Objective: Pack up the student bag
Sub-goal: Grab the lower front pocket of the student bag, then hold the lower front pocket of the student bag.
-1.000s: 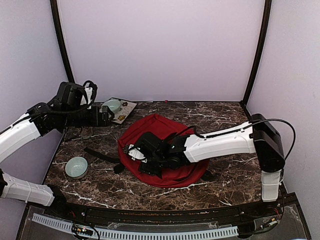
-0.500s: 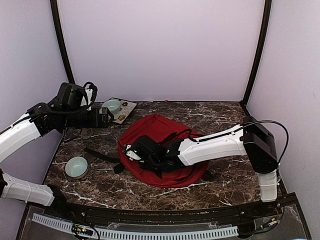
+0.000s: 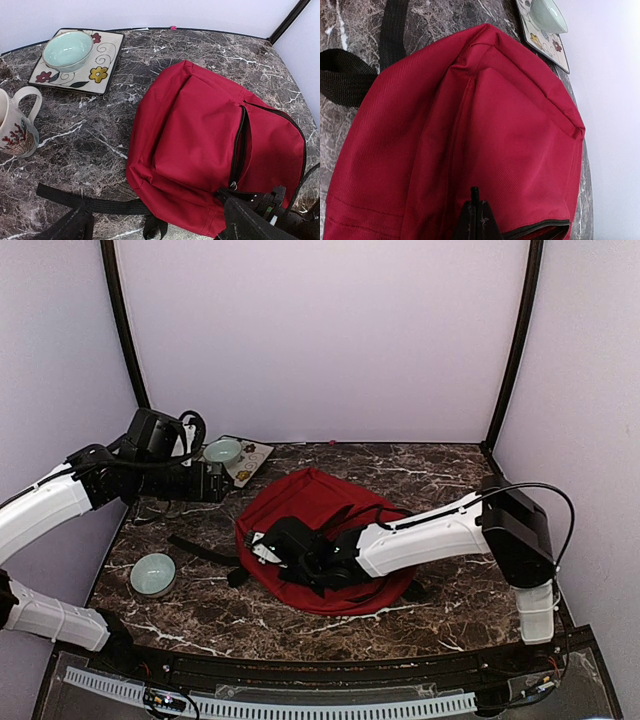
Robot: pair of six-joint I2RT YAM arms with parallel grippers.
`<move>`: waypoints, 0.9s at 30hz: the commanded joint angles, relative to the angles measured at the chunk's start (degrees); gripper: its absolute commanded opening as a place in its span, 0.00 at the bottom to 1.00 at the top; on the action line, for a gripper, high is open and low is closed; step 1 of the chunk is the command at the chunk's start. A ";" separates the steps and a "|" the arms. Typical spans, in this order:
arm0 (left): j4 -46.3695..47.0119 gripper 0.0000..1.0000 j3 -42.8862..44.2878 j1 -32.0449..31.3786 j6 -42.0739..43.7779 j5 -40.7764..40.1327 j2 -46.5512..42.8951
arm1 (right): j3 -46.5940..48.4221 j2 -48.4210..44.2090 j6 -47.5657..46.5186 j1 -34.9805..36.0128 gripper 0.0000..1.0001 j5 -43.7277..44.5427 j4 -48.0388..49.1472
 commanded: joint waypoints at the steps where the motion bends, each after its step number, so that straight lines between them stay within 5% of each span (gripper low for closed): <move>1: 1.61 0.93 -1.59 0.50 1.33 1.48 -1.62 | -3.53 -6.95 6.37 -2.05 0.00 -4.24 4.75; 17: 5.80 0.91 -5.36 0.50 6.80 15.48 -0.11 | -10.91 -14.95 27.32 -15.02 0.00 -29.78 10.41; 22: 7.29 0.90 -7.27 0.00 9.27 24.75 4.03 | -10.95 -14.67 31.14 -15.76 0.00 -29.05 10.16; 27: 12.61 0.89 -10.27 -5.70 11.36 24.59 7.13 | -11.38 -15.54 33.57 -15.85 0.00 -29.62 10.84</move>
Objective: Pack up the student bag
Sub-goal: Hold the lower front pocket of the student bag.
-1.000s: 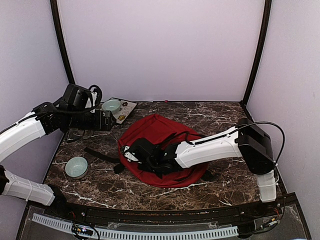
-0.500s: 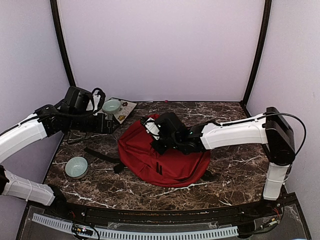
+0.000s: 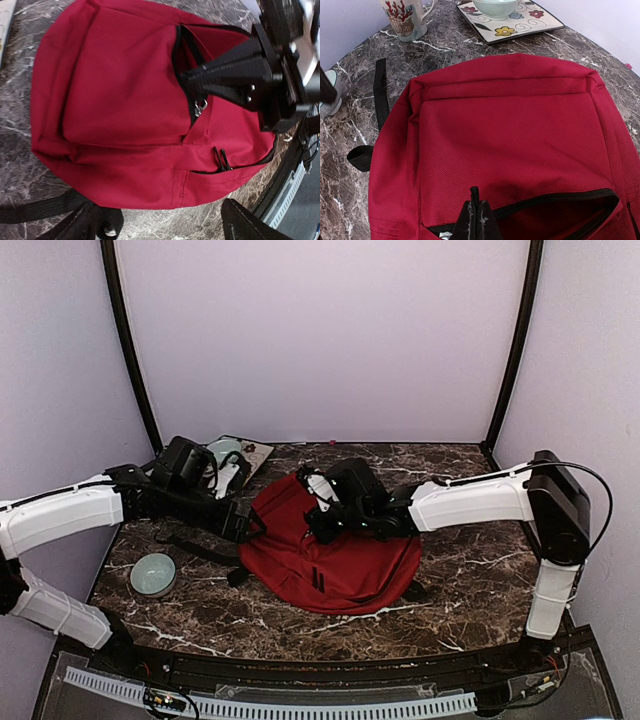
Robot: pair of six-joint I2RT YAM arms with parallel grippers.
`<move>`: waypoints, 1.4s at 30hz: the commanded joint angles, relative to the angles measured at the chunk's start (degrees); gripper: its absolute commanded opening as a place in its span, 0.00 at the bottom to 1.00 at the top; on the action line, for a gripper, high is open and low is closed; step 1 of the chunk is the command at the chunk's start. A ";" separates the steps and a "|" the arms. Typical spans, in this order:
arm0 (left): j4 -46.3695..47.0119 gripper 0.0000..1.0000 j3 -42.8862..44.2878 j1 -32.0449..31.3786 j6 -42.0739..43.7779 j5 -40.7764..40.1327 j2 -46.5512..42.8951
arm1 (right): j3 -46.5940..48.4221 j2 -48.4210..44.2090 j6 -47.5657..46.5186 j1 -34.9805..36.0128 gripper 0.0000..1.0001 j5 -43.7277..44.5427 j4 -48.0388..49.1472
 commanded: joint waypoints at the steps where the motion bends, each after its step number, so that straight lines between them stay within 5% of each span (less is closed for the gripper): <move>1: 6.63 0.89 -4.00 -4.36 2.92 3.04 0.93 | -0.58 -3.16 4.14 -0.44 0.00 -1.53 3.56; 10: 31.11 0.88 -19.38 -8.81 8.91 -1.89 -3.31 | 0.98 -3.23 9.16 -0.48 0.00 -5.86 3.36; 30: 53.34 0.77 -30.75 -8.81 17.98 5.20 2.94 | 4.00 -1.65 14.57 -0.70 0.00 -7.13 -1.14; 42: 58.99 0.63 -29.31 -8.81 18.23 7.47 8.77 | 3.88 -1.99 16.87 -0.79 0.00 -9.02 -1.72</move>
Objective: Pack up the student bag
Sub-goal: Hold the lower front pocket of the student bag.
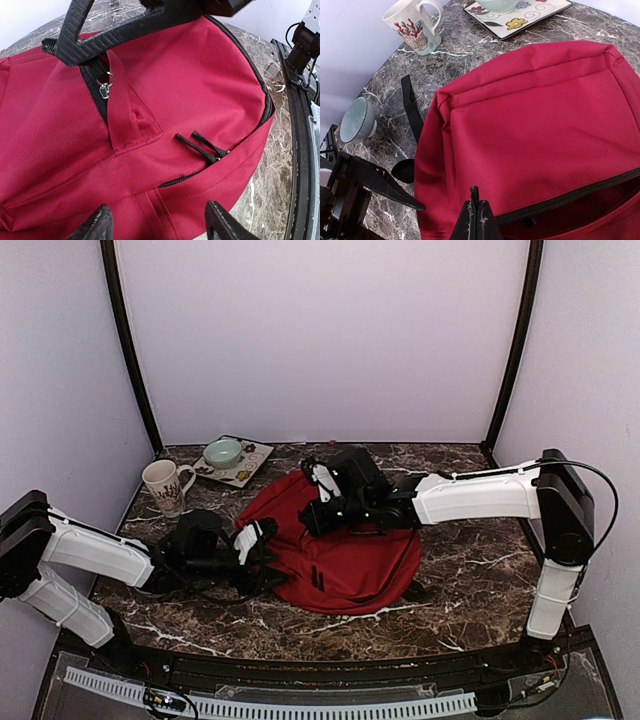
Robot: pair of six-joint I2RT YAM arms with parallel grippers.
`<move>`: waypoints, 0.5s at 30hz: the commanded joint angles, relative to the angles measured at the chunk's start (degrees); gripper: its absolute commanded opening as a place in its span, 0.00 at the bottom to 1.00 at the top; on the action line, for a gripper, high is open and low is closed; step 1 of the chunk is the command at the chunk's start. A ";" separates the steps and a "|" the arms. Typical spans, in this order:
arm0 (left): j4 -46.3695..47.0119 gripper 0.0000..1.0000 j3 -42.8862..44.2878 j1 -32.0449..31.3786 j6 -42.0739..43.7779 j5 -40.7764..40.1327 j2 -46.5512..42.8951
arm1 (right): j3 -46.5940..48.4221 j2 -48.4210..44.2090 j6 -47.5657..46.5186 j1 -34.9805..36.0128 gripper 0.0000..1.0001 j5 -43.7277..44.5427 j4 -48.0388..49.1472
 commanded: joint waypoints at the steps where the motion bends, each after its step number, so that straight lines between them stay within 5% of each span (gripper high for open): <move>1: 4.26 0.60 1.36 -0.15 0.12 2.12 1.71 | 1.54 -0.63 1.93 -0.40 0.00 -1.64 1.66; 15: 3.98 0.50 9.01 -0.09 0.88 5.37 8.74 | 1.05 -0.78 1.44 -0.40 0.00 -3.64 2.98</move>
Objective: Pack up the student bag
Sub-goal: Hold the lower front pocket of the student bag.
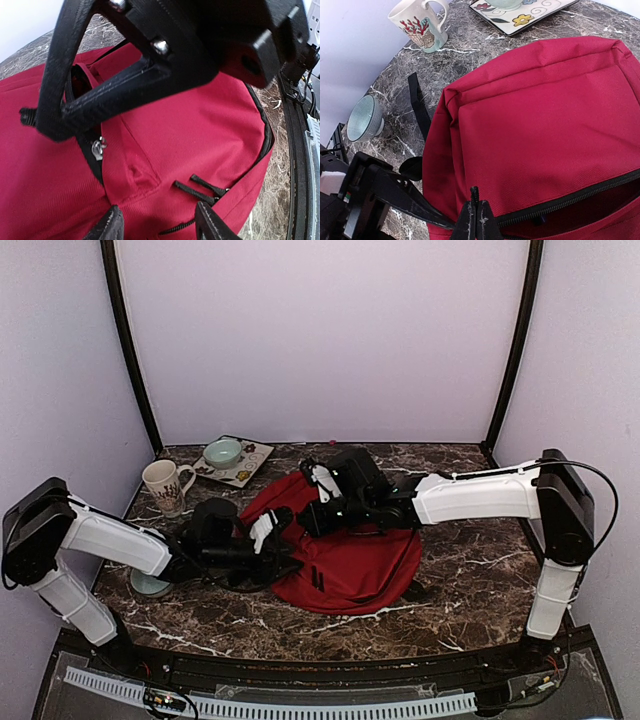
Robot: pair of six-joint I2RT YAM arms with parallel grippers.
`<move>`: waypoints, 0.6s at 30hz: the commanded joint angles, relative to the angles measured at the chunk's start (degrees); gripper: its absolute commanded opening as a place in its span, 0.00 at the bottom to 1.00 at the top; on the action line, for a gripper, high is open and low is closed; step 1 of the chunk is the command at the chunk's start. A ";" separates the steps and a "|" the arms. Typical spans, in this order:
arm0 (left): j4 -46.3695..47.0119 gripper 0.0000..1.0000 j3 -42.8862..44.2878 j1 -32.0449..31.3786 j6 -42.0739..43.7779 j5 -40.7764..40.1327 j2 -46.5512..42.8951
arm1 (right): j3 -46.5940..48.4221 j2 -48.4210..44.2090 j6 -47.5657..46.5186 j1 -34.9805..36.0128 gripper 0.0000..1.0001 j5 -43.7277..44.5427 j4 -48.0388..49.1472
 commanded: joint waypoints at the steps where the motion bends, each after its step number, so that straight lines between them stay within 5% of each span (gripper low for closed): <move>1: 1.17 0.48 2.76 -0.09 0.60 2.20 2.05 | 1.05 -0.84 -0.11 -0.35 0.00 -1.56 2.98; 8: 2.04 0.44 4.85 -0.09 0.62 -5.37 5.69 | 0.10 -1.51 -0.14 -0.44 0.00 -2.06 3.09; 16: 1.55 0.31 6.79 -0.09 0.34 -7.37 8.27 | 0.43 -1.40 -0.36 -0.44 0.00 -3.99 2.03; 18: 1.31 0.21 7.07 -0.08 0.19 -8.66 8.53 | 0.35 -1.56 -0.38 -0.51 0.00 -3.96 1.87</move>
